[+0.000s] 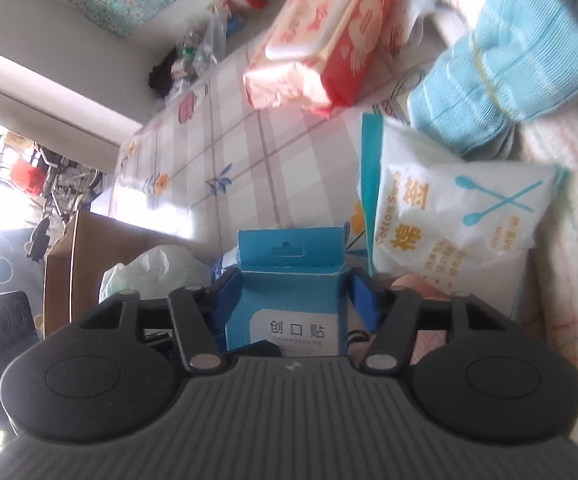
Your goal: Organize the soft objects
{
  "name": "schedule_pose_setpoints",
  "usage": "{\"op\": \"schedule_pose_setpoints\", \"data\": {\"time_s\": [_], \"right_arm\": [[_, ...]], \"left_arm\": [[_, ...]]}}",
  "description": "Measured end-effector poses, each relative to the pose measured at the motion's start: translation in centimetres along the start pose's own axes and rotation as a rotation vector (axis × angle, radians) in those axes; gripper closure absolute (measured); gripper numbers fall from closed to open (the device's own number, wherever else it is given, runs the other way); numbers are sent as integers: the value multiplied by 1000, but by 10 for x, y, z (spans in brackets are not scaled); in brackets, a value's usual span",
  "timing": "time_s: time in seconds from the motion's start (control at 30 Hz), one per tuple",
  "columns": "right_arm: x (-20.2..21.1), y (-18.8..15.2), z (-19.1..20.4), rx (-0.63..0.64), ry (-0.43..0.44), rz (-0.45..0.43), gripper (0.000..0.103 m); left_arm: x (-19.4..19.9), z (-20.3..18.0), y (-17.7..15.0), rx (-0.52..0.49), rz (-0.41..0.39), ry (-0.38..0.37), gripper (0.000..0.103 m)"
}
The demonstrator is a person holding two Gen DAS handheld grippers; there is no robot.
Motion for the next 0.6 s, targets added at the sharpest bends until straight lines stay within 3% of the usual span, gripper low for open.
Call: {"op": "schedule_pose_setpoints", "data": {"time_s": [0.13, 0.3, 0.6], "right_arm": [[18, -4, 9, 17, -5, -54, 56], [40, -8, 34, 47, -1, -99, 57], [65, -18, 145, 191, 77, -155, 57]], "left_arm": [[15, -1, -1, 21, -25, -33, 65], [51, -4, -1, 16, -88, -60, 65], [158, 41, -1, 70, -251, -52, 65]]}}
Point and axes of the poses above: each gripper's, at about its wrist camera, not at the fingertips, and x roughly against the way its jaws point, z to its left, y to its top, the point moved 6 cm from there along -x, roughly the way its jaws point, and after that the axes turned 12 degrees about y, right-handed, at the moved point
